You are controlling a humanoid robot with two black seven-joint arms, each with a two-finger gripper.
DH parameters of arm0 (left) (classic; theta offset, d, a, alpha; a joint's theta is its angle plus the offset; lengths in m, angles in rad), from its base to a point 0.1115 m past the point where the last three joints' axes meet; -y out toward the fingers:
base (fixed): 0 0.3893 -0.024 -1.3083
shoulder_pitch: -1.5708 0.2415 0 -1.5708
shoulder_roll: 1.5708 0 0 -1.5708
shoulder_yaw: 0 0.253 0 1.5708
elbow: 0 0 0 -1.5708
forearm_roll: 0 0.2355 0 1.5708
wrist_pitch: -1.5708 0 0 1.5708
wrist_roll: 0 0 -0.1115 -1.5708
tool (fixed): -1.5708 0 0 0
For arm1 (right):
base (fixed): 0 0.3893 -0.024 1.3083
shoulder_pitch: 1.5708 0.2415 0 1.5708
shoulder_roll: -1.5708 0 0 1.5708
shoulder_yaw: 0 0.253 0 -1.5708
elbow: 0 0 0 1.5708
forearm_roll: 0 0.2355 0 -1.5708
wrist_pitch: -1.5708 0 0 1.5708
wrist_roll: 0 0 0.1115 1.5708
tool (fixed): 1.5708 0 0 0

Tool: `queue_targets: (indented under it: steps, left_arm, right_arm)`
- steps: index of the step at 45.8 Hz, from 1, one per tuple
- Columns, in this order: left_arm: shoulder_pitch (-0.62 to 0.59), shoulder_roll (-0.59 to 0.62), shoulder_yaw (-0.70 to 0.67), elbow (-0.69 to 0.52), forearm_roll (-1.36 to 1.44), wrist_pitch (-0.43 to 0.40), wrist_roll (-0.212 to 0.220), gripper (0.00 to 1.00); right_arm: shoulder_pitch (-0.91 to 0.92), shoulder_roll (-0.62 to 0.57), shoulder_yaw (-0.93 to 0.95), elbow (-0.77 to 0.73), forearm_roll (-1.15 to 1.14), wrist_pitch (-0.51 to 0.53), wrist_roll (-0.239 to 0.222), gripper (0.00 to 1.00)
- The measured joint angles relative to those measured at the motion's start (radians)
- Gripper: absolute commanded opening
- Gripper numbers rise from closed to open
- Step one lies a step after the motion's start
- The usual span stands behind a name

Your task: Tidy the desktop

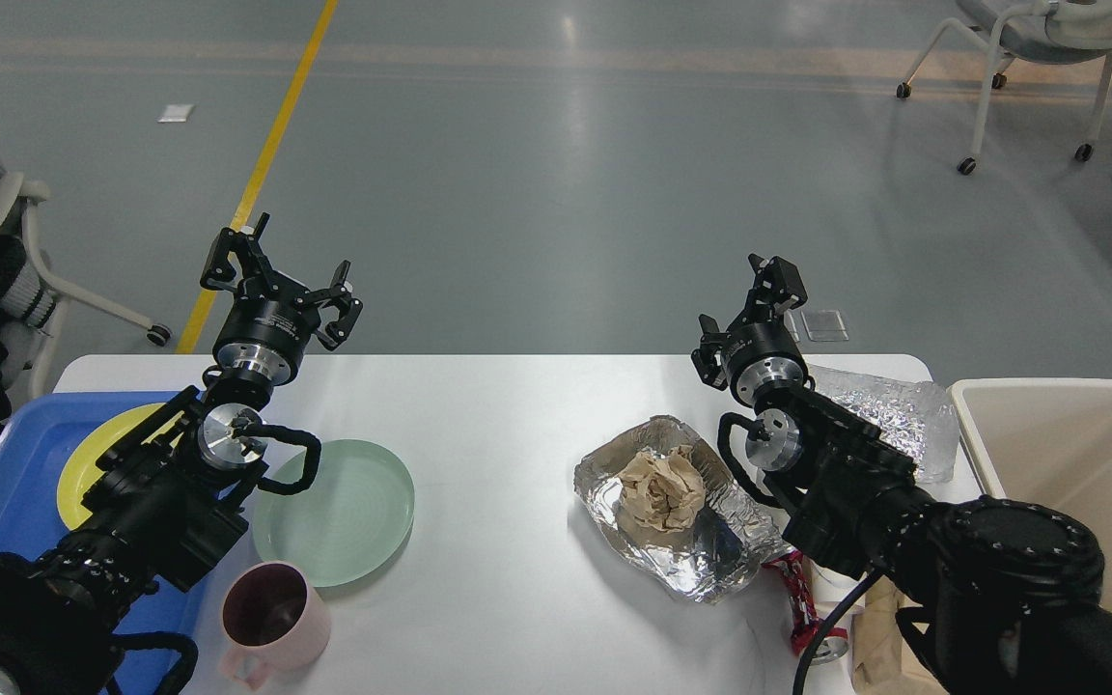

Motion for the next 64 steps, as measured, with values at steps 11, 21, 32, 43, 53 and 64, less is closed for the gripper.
queue_targets:
  steps: [11, 21, 32, 43, 53, 64]
  left_arm:
    - [-0.007, -0.012, -0.034, -0.009, -0.003, -0.026, -0.054, 1.0]
    - [-0.003, -0.006, -0.03, -0.009, 0.005, -0.025, -0.049, 1.0]
    - [-0.003, -0.002, -0.029, -0.001, 0.008, 0.005, -0.045, 1.0]
    - [-0.022, -0.006, 0.056, -0.002, 0.011, 0.072, -0.01, 1.0]
    - [-0.054, 0.0, 0.205, -0.002, 0.013, 0.112, 0.006, 1.0]
    - [-0.199, 0.022, 0.597, 0.005, 0.016, 0.154, 0.062, 1.0]
  right_arm:
    - [0.0, 0.0, 0.0, 0.0, 0.0, 0.0, 0.0, 1.0]
    - [0.0, 0.0, 0.001, 0.0, 0.0, 0.0, 0.0, 1.0]
    - [0.0, 0.0, 0.0, 0.0, 0.0, 0.0, 0.0, 1.0]
    - [0.0, 0.0, 0.0, 0.0, 0.0, 0.0, 0.0, 1.0]
    - [0.0, 0.0, 0.0, 0.0, 0.0, 0.0, 0.0, 1.0]
    - [0.0, 0.0, 0.0, 0.0, 0.0, 0.0, 0.0, 1.0]
